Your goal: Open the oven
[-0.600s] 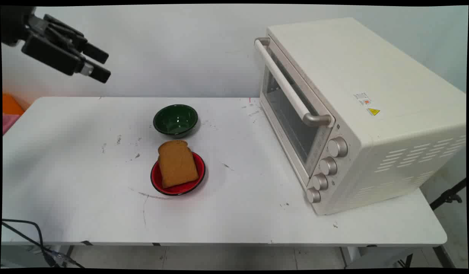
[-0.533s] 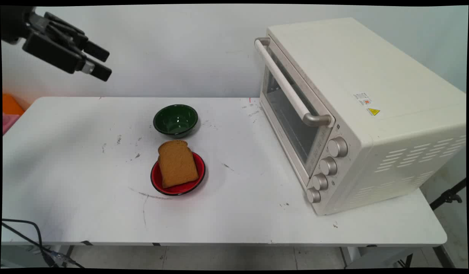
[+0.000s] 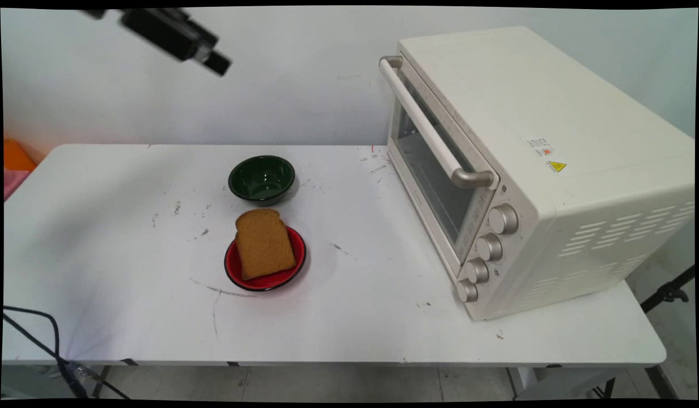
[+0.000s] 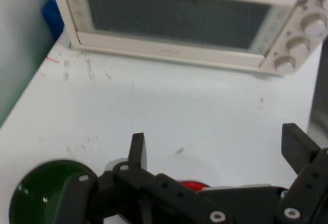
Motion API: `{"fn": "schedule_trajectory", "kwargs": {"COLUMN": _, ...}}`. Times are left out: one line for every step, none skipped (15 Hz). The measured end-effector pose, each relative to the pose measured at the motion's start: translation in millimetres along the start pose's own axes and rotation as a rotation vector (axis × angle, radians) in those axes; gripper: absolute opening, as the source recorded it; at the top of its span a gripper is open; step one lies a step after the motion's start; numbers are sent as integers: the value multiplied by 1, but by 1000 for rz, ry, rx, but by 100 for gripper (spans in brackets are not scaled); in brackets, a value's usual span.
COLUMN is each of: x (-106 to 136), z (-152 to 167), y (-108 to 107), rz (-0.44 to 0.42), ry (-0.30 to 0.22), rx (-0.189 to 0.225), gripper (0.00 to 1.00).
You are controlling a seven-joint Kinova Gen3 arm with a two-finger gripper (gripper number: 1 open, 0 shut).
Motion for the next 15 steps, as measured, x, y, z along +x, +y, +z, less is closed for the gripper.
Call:
{"fn": "schedule_trajectory", "kwargs": {"x": 13, "z": 9, "y": -1, "rz": 3, "ry": -3, "rx": 3, "gripper": 100}}
{"fn": "schedule_trajectory", "kwargs": {"x": 25, "z": 18, "y": -2, "rz": 8, "ry": -5, "rx": 6, "gripper": 100}}
{"fn": "schedule_trajectory", "kwargs": {"x": 42, "z": 32, "y": -3, "rz": 17, "ry": -11, "rx": 10, "gripper": 100}}
{"fn": "schedule_trajectory", "kwargs": {"x": 54, "z": 43, "y": -4, "rz": 25, "ry": -16, "rx": 12, "gripper": 100}}
{"fn": "schedule_trajectory", "kwargs": {"x": 67, "z": 56, "y": -6, "rz": 37, "ry": -25, "rx": 14, "gripper": 100}}
{"fn": "schedule_trajectory", "kwargs": {"x": 79, "z": 68, "y": -7, "rz": 48, "ry": -34, "rx": 15, "gripper": 100}}
{"fn": "schedule_trajectory", "kwargs": {"x": 88, "z": 79, "y": -7, "rz": 57, "ry": -43, "rx": 15, "gripper": 100}}
{"fn": "schedule_trajectory", "kwargs": {"x": 97, "z": 90, "y": -8, "rz": 65, "ry": -51, "rx": 13, "gripper": 100}}
{"fn": "schedule_trajectory", "kwargs": {"x": 108, "z": 104, "y": -8, "rz": 77, "ry": -62, "rx": 9, "gripper": 100}}
{"fn": "schedule_trajectory", "kwargs": {"x": 117, "z": 115, "y": -8, "rz": 87, "ry": -70, "rx": 4, "gripper": 100}}
{"fn": "schedule_trajectory", "kwargs": {"x": 125, "z": 127, "y": -8, "rz": 97, "ry": -78, "rx": -1, "gripper": 100}}
{"fn": "schedule_trajectory", "kwargs": {"x": 133, "z": 139, "y": -8, "rz": 107, "ry": -86, "rx": -7, "gripper": 100}}
{"fn": "schedule_trajectory", "kwargs": {"x": 140, "z": 149, "y": -8, "rz": 116, "ry": -93, "rx": -13, "gripper": 100}}
{"fn": "schedule_trajectory", "kwargs": {"x": 147, "z": 160, "y": -8, "rz": 125, "ry": -100, "rx": -20, "gripper": 100}}
{"fn": "schedule_trajectory", "kwargs": {"x": 154, "z": 170, "y": -8, "rz": 134, "ry": -107, "rx": -27, "gripper": 100}}
